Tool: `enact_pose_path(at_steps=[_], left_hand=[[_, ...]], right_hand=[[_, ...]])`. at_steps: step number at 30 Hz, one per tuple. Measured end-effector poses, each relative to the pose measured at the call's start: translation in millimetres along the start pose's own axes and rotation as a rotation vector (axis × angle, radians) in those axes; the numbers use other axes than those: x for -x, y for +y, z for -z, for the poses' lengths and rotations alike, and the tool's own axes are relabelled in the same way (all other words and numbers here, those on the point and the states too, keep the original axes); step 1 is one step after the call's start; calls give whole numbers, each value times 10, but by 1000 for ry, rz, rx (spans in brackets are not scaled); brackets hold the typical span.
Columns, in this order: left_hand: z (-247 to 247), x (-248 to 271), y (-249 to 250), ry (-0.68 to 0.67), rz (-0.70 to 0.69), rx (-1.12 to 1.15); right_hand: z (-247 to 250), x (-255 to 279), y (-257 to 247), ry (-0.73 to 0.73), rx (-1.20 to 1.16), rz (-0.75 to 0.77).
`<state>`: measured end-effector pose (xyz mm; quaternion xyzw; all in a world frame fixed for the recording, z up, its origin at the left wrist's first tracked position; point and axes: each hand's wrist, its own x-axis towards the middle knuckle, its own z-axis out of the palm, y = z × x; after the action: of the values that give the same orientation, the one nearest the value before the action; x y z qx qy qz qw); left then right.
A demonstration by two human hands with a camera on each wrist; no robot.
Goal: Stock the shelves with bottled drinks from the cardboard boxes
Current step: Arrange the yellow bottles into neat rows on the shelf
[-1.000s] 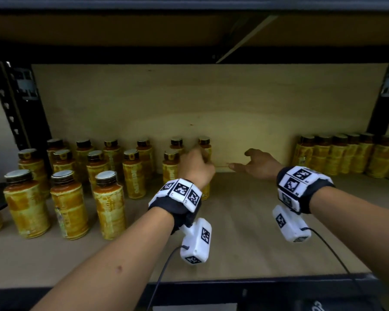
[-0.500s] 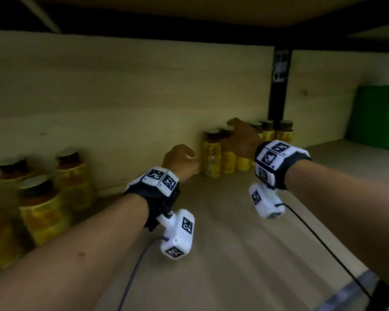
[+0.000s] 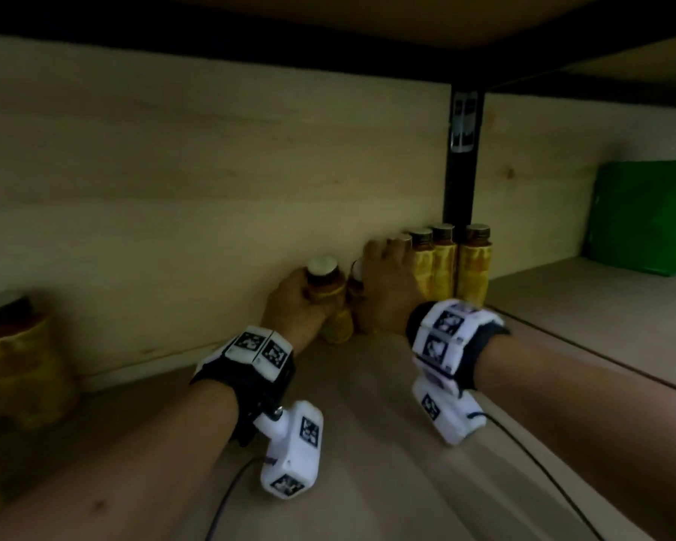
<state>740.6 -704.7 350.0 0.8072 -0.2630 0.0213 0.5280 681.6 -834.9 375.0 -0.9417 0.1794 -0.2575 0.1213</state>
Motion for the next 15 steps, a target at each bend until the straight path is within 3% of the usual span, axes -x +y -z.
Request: enact_pose_path(at_steps=[5, 11, 15], left_hand=[[311, 558, 122, 26, -56, -50], [959, 1349, 336, -48, -43, -82], [1427, 1885, 412, 72, -8, -82]], right_hand=[[212, 485, -244, -285, 55, 199], [695, 1179, -670, -344, -71, 294], [922, 1558, -1083, -324, -151, 288]])
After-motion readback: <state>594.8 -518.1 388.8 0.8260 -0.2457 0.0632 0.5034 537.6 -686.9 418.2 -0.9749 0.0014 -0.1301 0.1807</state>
